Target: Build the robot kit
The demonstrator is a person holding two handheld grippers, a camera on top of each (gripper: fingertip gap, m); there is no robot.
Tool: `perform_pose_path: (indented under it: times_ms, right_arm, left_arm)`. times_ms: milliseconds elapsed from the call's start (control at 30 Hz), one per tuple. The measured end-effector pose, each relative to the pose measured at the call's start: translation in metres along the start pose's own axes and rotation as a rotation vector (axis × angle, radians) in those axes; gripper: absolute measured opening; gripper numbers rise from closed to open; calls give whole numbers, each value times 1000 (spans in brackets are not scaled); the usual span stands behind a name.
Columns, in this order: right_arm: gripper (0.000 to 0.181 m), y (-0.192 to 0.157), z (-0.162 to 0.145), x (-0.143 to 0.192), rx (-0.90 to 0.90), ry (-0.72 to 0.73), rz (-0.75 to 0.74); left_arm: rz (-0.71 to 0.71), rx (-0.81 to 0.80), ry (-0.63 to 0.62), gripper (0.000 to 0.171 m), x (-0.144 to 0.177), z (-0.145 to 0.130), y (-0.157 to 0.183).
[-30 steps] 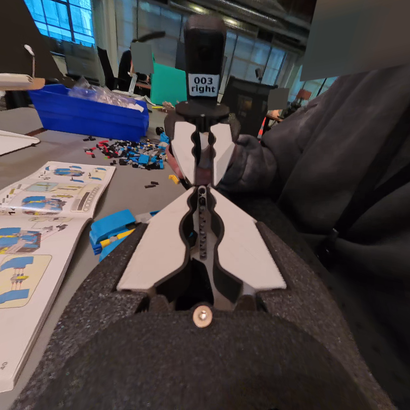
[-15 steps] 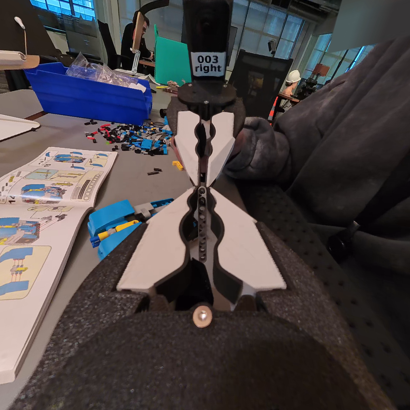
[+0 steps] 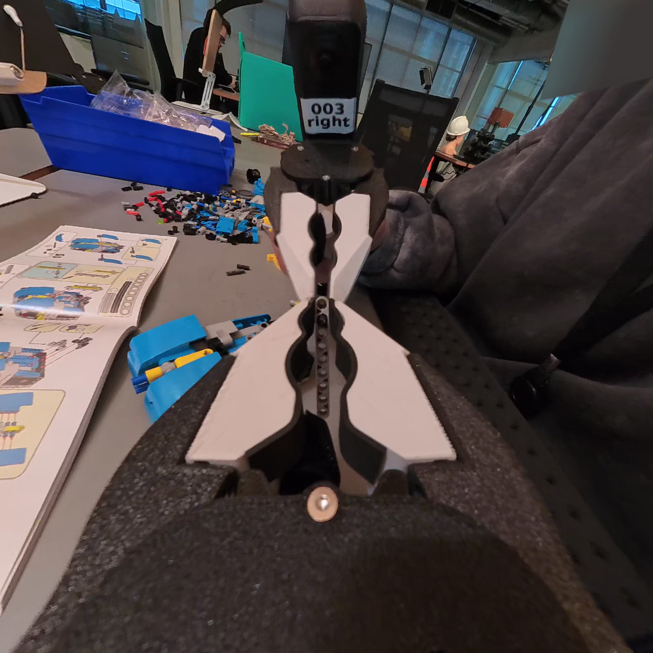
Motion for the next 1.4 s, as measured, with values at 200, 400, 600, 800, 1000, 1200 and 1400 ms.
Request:
perform_pose_path:
  times_ms: [200,400,600,800,1000,1200,1400]
  right_arm:
    - [3,-2,4,3,21,20,3]
    - [3,17,14,44,-31,178,-107]
    - [3,48,26,123,-87,473,-349]
    - [3,54,29,145,-74,593,-375]
    - [3,60,24,135,-123,580,-296]
    - [3,56,20,113,-152,506,-179]
    - [3,30,12,69,-118,307,-22]
  left_arm:
    - [2,-8,21,7,0,2,1]
    - [75,25,121,22,17,14,-13]
    - [102,117,165,21,26,10,-31]
    - [81,160,188,21,28,10,-35]
    - [52,196,219,21,32,11,-37]
    - [-63,226,263,19,31,18,-24]
    - [0,144,132,24,11,8,-14]
Point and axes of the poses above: each gripper's, where its closed fingertips meet, x back along the fingers, z out of its top, y = z × x across the jaws, the point moved 5 cm from there along x, back along the fingers, and after that the axes turned 2 degrees about y, right-handed, at the moved point
